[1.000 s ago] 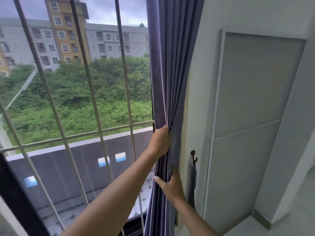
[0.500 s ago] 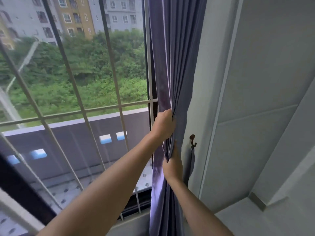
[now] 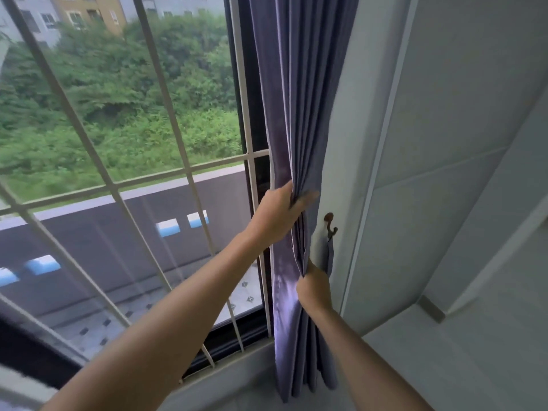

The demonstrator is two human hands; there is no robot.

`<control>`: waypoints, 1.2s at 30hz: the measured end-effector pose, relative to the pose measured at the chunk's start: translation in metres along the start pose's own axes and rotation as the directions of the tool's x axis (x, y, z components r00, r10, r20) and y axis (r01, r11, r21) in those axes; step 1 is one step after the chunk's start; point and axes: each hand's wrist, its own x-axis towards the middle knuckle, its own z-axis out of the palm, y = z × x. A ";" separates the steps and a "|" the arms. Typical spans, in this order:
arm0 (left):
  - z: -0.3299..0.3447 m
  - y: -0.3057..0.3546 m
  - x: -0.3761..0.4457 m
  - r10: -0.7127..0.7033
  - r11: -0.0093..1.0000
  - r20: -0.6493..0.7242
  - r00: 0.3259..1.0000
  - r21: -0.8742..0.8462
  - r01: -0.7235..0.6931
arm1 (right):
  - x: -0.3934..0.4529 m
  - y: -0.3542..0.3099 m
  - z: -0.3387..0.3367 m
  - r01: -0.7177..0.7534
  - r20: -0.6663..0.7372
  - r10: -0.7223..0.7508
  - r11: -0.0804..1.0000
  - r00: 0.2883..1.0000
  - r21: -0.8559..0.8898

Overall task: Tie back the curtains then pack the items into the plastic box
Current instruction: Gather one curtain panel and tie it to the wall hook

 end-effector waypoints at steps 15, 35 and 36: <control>0.057 -0.100 -0.062 -0.211 0.922 0.230 0.950 -0.275 0.272 | -0.031 0.006 0.006 -0.188 -0.083 0.190 0.982 0.978 0.026; 0.065 -0.093 -0.017 -0.240 0.586 0.603 0.760 -0.535 0.609 | -0.003 0.037 0.016 -0.016 -0.118 -0.025 0.942 0.993 -0.335; 0.067 -0.090 -0.017 -0.255 0.587 0.594 0.763 -0.532 0.610 | -0.001 0.040 0.016 -0.027 -0.124 -0.016 0.941 0.992 -0.337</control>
